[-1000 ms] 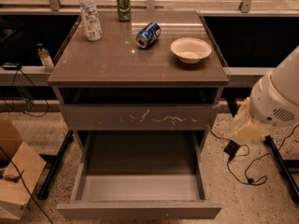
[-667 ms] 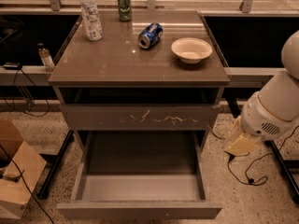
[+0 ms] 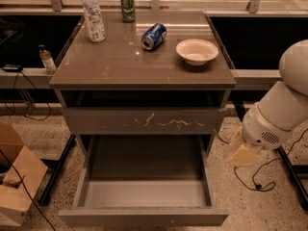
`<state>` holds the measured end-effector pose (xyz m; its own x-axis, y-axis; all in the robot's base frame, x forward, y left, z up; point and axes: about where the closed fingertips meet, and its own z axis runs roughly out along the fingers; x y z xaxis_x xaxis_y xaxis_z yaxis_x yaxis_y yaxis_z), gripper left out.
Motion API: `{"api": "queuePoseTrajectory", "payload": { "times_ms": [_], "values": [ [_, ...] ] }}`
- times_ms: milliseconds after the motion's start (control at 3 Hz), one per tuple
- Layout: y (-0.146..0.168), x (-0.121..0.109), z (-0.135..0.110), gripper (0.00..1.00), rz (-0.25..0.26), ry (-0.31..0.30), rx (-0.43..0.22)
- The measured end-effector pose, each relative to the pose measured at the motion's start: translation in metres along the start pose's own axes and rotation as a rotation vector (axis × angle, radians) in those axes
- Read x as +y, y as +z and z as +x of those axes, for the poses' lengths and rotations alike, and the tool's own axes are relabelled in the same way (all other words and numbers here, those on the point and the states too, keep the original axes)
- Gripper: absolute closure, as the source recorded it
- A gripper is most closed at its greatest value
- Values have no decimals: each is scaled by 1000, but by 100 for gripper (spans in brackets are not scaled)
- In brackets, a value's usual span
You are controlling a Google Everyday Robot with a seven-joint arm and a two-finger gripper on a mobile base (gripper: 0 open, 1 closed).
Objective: Close middle drawer
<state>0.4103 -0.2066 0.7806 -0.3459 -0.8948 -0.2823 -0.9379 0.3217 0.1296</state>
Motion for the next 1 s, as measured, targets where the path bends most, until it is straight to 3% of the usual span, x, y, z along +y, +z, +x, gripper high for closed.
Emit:
{"api": "queuePoseTrajectory", "payload": {
  "times_ms": [1000],
  "values": [
    [157, 24, -7, 100, -228, 55, -112]
  ]
}}
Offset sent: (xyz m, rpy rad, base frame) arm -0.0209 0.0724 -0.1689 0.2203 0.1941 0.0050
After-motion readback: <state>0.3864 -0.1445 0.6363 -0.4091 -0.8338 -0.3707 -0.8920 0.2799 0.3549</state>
